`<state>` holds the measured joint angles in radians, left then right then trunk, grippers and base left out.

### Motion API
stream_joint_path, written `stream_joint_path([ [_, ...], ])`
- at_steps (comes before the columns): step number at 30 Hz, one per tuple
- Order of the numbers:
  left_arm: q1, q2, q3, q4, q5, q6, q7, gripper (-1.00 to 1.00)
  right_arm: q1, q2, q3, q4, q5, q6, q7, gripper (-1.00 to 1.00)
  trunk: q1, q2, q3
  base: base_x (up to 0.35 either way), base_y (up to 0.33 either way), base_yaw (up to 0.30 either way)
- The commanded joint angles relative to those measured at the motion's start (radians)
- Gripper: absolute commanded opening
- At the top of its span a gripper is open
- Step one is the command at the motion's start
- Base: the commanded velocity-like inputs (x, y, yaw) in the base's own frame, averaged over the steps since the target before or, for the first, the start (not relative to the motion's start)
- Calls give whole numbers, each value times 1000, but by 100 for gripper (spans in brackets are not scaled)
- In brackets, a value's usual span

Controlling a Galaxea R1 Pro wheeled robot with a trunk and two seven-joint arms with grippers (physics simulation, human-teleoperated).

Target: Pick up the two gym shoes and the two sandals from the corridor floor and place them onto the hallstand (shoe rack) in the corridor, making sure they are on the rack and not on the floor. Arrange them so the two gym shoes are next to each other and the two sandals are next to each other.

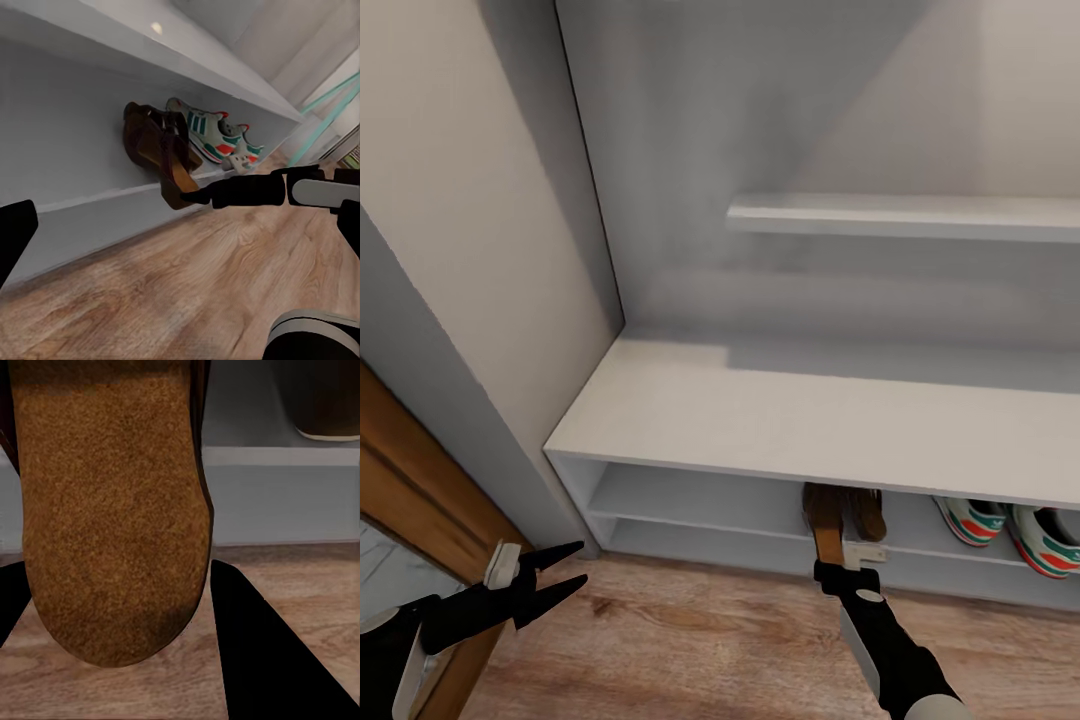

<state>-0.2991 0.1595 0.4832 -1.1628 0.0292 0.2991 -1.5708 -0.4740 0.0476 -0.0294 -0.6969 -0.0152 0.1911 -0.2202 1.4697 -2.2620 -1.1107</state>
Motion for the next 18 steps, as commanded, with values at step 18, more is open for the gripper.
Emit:
stream_joint_path([
  [18,0,0,0,0,0,0,0,100,0,0,0,1,-3,-1,-2,-100,0,0,0,99,12,0],
])
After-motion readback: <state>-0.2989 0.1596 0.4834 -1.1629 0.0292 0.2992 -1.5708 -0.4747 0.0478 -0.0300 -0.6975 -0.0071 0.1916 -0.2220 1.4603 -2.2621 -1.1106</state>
